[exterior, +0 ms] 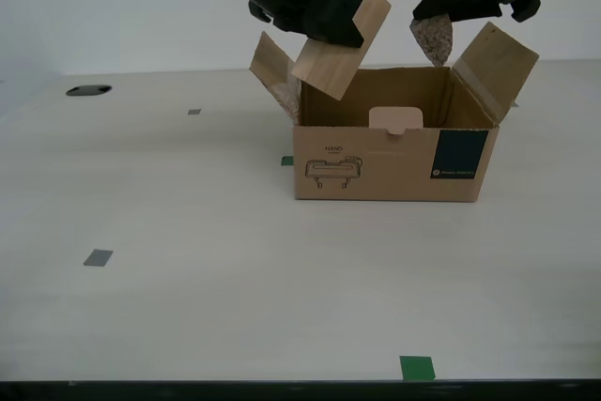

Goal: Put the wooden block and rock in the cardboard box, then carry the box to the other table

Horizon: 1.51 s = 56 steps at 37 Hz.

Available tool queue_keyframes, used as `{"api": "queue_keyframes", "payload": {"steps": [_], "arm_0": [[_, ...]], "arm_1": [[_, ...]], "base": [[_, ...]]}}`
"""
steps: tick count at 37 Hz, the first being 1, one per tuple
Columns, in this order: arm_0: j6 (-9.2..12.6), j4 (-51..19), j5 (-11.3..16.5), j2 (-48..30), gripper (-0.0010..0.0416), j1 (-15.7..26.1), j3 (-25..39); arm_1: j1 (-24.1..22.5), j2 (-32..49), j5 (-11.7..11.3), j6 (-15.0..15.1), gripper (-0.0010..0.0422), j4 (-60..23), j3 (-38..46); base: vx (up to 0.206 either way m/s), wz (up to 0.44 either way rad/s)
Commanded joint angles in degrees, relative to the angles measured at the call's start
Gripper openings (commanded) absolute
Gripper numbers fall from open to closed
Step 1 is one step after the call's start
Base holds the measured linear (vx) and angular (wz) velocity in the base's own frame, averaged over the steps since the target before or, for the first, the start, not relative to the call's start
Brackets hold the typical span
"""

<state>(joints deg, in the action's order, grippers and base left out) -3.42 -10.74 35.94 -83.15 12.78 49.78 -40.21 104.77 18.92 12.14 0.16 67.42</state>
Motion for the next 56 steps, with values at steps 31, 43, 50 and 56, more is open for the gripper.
{"api": "queue_keyframes", "payload": {"steps": [31,43,50,56], "arm_0": [[0.50,0.00,0.07,0.07,0.0215,0.13,0.09],[3.15,0.00,0.04,0.07,0.0385,0.37,0.09],[3.72,0.00,0.02,0.07,0.0393,0.42,0.09],[3.78,0.00,0.04,0.07,0.0387,0.42,0.09]], "arm_1": [[-0.04,-0.07,-0.26,0.26,0.0169,0.22,0.09],[-0.04,-0.07,-0.26,0.24,0.0170,-0.63,0.09],[-0.04,-0.07,-0.26,0.24,0.0170,-1.40,0.09],[-0.04,-0.07,-0.26,0.20,0.0194,-1.42,0.09]], "base": [[0.000,0.000],[0.000,0.000],[0.000,0.000],[0.000,0.000]]}}
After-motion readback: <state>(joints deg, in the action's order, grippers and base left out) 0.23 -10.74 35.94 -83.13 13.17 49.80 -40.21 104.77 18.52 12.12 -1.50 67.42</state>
